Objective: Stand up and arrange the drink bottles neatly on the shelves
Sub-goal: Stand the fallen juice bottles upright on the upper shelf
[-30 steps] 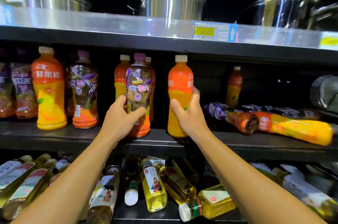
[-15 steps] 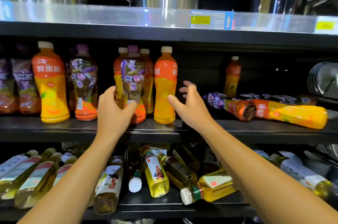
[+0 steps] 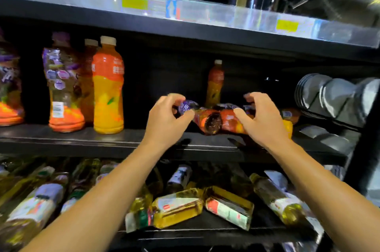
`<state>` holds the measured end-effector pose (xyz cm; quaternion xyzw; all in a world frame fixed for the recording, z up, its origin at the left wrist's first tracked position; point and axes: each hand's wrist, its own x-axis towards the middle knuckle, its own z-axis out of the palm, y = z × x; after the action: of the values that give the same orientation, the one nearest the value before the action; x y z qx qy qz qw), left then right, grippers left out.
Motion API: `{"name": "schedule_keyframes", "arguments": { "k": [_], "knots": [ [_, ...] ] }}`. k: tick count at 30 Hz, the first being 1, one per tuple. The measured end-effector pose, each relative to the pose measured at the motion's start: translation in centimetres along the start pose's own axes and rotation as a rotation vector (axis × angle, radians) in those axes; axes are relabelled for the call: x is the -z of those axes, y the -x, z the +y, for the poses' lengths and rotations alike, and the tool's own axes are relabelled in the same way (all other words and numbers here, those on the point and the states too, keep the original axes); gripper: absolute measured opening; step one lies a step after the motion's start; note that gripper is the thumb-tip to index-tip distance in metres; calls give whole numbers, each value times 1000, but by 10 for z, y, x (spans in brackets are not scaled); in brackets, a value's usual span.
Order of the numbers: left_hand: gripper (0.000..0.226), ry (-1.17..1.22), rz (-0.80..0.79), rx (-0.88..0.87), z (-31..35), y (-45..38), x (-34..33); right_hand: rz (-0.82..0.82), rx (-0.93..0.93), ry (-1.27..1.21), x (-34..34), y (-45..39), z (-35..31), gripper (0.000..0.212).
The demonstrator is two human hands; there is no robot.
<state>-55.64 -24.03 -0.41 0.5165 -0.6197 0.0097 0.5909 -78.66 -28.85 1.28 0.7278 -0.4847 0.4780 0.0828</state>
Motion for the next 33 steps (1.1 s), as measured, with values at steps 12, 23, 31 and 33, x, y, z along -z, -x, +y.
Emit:
{"name": "schedule_keyframes", "arguments": {
  "k": [12, 23, 31, 33],
  "knots": [
    [44, -640, -438, 100, 34, -56, -99, -323, 93, 500, 8, -20, 46, 63],
    [54, -960, -527, 130, 41, -63, -7, -444, 123, 526, 5, -29, 50, 65],
    [69, -897, -518, 238, 21, -66, 9, -342, 176, 518, -5, -20, 39, 57],
    [70, -738, -388, 198, 11, -62, 18, -253, 177, 406, -10, -14, 37, 67]
  ]
}}
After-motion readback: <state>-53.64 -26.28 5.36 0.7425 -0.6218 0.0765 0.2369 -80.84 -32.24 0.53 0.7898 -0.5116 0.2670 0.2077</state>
